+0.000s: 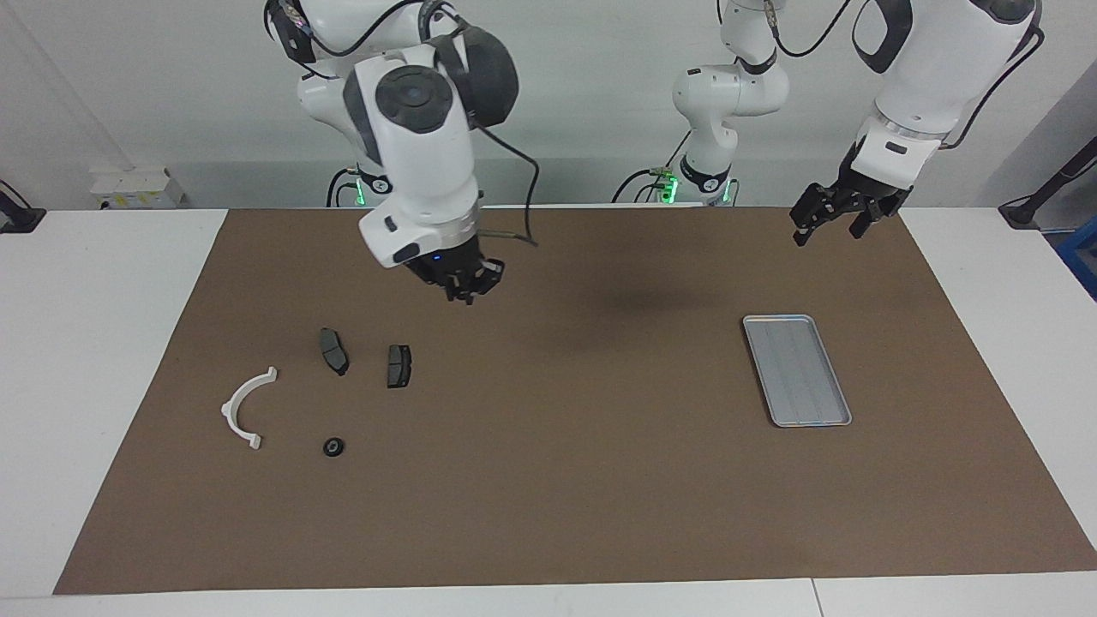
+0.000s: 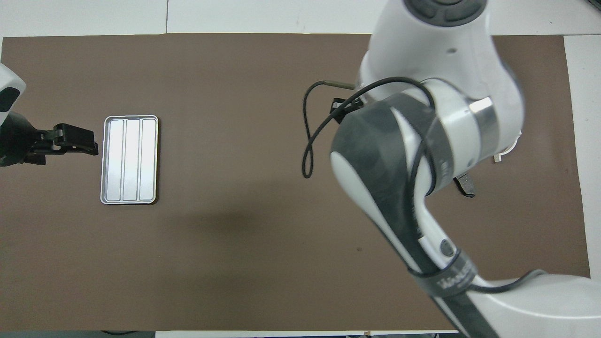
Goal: Pick bearing gear from pile to tray
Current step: 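Carry the bearing to the table center and release it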
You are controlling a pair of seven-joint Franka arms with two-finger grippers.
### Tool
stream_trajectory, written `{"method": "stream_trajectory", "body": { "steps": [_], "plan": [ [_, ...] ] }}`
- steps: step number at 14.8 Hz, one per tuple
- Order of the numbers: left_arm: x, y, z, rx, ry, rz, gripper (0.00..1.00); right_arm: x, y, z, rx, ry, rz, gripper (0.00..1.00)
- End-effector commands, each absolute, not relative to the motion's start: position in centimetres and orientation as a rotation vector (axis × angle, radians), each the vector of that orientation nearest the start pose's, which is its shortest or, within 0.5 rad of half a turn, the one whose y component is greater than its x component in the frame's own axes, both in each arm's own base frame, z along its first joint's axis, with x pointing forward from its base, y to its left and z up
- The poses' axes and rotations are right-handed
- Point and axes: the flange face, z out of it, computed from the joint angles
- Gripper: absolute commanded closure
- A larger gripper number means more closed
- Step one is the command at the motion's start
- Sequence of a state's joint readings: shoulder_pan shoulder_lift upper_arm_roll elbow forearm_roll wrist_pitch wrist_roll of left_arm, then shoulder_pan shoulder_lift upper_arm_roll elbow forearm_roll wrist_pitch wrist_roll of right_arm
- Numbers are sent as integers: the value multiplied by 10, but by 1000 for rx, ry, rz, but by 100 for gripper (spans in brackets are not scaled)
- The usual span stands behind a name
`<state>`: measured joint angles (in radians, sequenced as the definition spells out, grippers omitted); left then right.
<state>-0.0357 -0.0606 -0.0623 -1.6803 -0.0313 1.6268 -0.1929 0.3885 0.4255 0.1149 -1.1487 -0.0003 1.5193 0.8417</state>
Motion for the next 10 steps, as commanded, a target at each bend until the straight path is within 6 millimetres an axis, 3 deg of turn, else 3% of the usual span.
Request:
{"method": "stream_trajectory", "body": {
  "steps": [1, 2, 4, 6, 8, 10],
  "plan": [
    [530, -56, 615, -3179, -152, 7, 0, 575, 376, 540, -2995, 753, 83, 100],
    [530, -56, 615, -3179, -152, 7, 0, 566, 400, 524, -2978, 786, 74, 100],
    [530, -56, 615, -3179, -152, 7, 0, 558, 428, 484, -2944, 852, 59, 100],
    [530, -56, 615, -3179, -155, 7, 0, 554, 436, 452, -2939, 854, 45, 100],
    [530, -56, 615, -3179, -152, 7, 0, 549, 465, 398, -2959, 867, 42, 100],
    [530, -56, 615, -3179, -152, 7, 0, 557, 472, 351, -2963, 885, -11, 100]
  ]
}}
